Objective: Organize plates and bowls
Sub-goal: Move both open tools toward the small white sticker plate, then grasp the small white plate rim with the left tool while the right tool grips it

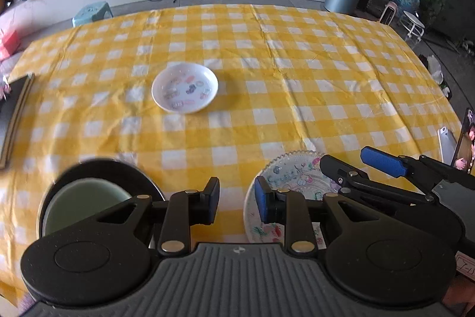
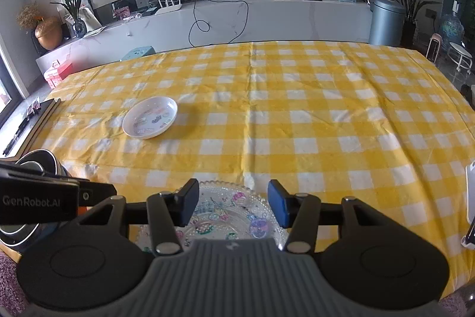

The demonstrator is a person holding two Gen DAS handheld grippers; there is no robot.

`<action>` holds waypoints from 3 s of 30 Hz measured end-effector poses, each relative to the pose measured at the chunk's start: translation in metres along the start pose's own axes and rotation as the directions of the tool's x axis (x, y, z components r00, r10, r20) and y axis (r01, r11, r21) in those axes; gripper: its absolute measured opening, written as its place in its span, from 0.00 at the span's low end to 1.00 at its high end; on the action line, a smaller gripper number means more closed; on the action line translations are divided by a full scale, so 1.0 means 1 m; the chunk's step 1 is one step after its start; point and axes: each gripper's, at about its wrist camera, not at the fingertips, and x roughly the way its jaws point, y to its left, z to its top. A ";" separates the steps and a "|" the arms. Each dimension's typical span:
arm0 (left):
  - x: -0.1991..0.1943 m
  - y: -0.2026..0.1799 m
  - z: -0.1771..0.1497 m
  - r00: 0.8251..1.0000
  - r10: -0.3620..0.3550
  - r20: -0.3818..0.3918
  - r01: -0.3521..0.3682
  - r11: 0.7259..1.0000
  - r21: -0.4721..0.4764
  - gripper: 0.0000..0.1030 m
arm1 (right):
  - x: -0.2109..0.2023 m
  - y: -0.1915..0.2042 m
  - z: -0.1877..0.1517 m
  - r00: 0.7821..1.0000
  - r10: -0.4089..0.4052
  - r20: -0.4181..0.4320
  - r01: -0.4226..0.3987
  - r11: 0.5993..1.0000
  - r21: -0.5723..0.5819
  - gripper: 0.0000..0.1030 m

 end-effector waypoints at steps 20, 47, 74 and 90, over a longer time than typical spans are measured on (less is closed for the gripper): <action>0.019 0.100 0.085 1.000 -0.017 0.000 0.017 0.997 0.081 0.30 | 0.057 0.055 0.060 0.994 0.110 -0.018 -0.110 0.992 -0.053 0.56; 0.137 0.133 0.109 0.981 -0.137 -0.136 0.140 0.990 0.013 0.43 | 0.166 0.054 0.084 0.991 0.082 -0.103 -0.067 0.988 0.142 0.46; 0.109 0.125 0.115 0.980 -0.110 -0.169 0.105 0.994 -0.039 0.04 | 0.150 0.061 0.082 0.990 0.102 -0.101 -0.084 0.983 0.165 0.01; 0.017 0.056 0.064 0.992 -0.081 -0.099 0.081 0.997 -0.004 0.03 | 0.040 0.029 0.056 0.987 0.148 -0.069 -0.137 0.979 0.150 0.02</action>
